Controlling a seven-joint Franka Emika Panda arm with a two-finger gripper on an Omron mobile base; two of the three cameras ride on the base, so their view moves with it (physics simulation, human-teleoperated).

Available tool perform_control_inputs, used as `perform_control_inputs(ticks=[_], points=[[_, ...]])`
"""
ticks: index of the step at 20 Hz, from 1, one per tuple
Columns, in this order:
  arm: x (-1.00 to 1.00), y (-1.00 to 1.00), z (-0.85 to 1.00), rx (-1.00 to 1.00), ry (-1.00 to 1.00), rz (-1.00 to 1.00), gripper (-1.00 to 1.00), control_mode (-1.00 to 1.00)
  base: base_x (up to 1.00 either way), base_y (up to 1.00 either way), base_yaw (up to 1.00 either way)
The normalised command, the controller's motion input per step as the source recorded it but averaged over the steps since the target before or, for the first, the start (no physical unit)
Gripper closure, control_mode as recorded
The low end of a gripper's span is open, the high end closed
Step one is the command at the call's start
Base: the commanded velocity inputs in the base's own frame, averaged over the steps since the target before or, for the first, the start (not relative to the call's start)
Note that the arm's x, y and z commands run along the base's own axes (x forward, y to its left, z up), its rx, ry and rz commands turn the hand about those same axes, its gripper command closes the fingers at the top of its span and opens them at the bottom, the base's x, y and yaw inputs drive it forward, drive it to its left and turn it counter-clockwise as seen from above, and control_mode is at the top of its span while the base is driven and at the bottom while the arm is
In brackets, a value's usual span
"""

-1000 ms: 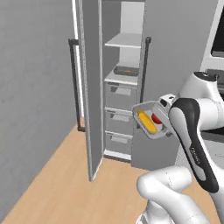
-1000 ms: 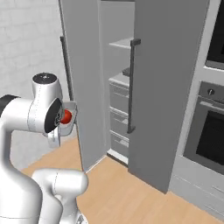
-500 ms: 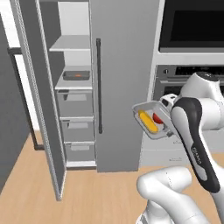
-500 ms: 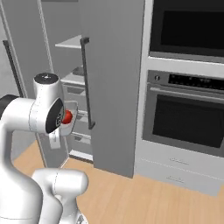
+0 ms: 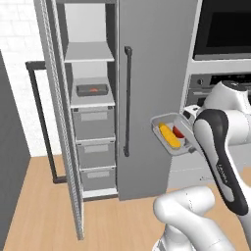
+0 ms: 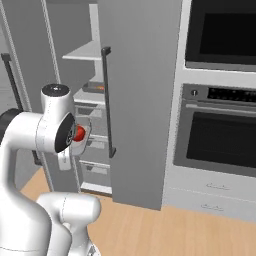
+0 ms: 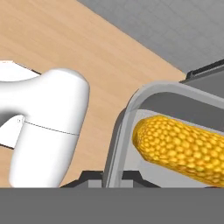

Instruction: Take the meat container that has the shrimp and place it on the second highest rack of the freezer. Then take the vegetable container that has the corn and tomato and place it on the highest rack of the freezer.

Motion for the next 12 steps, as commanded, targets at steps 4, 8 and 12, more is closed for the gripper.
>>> perform_control_inputs(ticks=[4,8,12], points=[[0.0,0.0,0.0,0.0,0.0,0.0,1.0,1.0,0.55,0.55,-0.01],[0.0,0.0,0.0,0.0,0.0,0.0,1.0,1.0,0.62,0.38,0.0],[0.0,0.0,0.0,0.0,0.0,0.0,1.0,1.0,0.43,0.37,0.0]])
